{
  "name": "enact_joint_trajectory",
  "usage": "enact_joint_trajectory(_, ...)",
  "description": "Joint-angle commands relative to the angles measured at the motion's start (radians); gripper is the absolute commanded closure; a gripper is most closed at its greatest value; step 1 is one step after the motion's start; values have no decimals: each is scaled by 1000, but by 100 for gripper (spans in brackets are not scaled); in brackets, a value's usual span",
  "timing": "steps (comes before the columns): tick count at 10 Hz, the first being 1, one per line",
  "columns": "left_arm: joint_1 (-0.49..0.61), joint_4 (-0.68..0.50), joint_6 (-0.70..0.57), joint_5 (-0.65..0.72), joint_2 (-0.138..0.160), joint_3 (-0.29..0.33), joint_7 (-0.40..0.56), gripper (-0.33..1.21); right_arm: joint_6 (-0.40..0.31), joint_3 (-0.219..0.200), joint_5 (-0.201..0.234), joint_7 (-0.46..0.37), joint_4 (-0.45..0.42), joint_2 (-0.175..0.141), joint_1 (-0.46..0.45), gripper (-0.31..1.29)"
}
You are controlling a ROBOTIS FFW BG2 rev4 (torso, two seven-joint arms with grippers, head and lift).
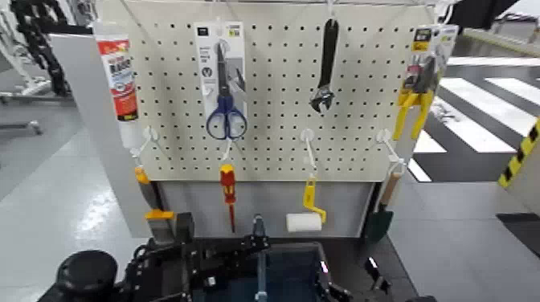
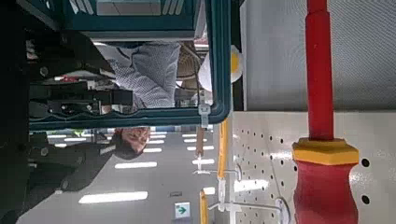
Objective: Place the crate on the table.
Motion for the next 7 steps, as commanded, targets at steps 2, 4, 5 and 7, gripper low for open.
enact_joint_trajectory(2, -1, 11, -33, -1, 0, -21, -25, -2, -4, 1, -3, 0, 5, -1, -1, 14)
enact_joint_trajectory(4, 7, 2, -34, -4, 0, -13, -33, -2, -4, -1, -6, 0, 3, -3, 1, 14)
enact_joint_trajectory(5, 26, -19, -34, -18, 0, 13, -33, -1, -4, -1, -6, 0, 3, -3, 1, 14)
enact_joint_trajectory(7, 102, -114, -34, -40, -15, 96, -18, 2, -2, -2, -7, 0, 2, -3, 2, 14)
